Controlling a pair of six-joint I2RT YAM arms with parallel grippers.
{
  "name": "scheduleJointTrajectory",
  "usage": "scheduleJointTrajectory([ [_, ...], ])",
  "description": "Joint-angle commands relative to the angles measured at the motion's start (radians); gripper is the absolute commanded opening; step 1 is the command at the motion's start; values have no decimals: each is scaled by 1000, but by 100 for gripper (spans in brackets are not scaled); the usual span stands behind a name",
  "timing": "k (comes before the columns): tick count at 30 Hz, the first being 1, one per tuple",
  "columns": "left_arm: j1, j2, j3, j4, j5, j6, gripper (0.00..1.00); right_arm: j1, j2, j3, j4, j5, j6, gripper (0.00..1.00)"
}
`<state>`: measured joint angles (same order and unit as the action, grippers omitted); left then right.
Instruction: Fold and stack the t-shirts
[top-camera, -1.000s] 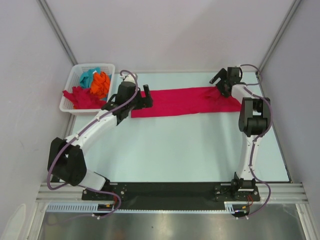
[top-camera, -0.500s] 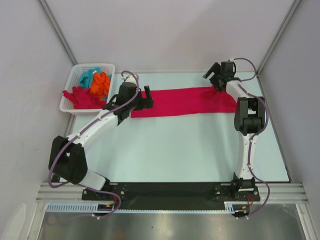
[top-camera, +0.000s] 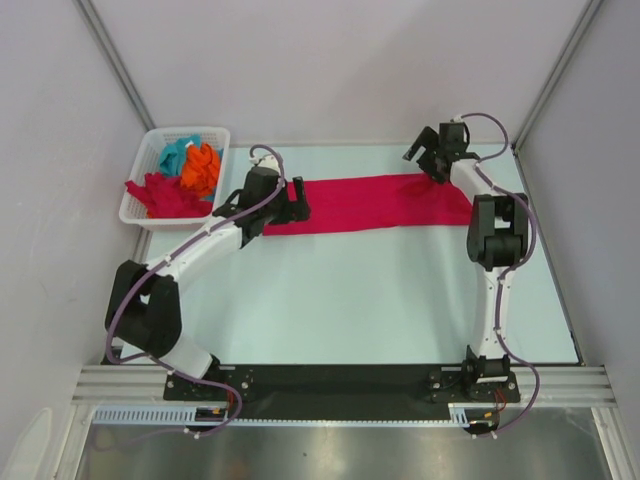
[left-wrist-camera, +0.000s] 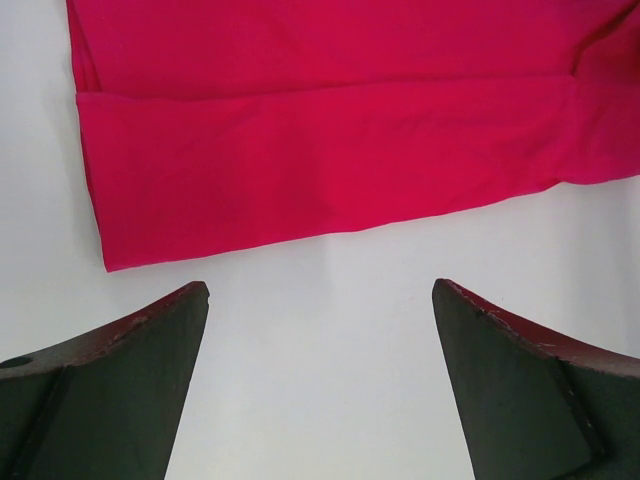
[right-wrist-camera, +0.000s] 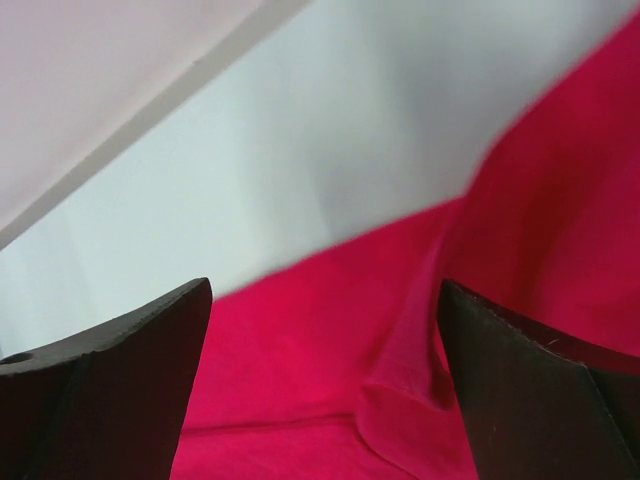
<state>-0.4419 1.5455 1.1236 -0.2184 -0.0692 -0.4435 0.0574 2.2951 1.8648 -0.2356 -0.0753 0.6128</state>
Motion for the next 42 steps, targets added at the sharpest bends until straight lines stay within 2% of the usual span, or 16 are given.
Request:
scheduleJointTrajectory([
  [1,6,5,13,27,3,2,100,50,76,128,-14,12,-1,100],
  [10,6,25,16,21,8,0,100,55,119,181,-50,17,-34,100],
  [16,6,41,25,24,20,14,100,10,9,185,-172,62,-150,100],
  [21,6,125,89,25,23,22,100,-92,-111,91,-192,-95,-163,100],
  [23,6,188,122,13,11,29,100,-102,-170,33,-226,-67,-169,100],
  [24,6,209,149,4,14,35,100,-103,-193,-68,-216,-29,-174,100],
  [26,6,252,169,4,3,46,100,-105,-253,-166,-157,35,-174,100],
  [27,6,263,186,4,-4,49,100,-108,-264,-249,-140,49,-171,100],
  [30,6,309,221,-12,-17,63,100,-136,-269,-337,-123,74,-137,100],
  [34,6,358,231,-15,-41,74,100,-154,-263,-394,-93,134,-125,100],
  [42,17,438,219,-44,-142,68,100,-211,-230,-401,-97,189,-156,100],
])
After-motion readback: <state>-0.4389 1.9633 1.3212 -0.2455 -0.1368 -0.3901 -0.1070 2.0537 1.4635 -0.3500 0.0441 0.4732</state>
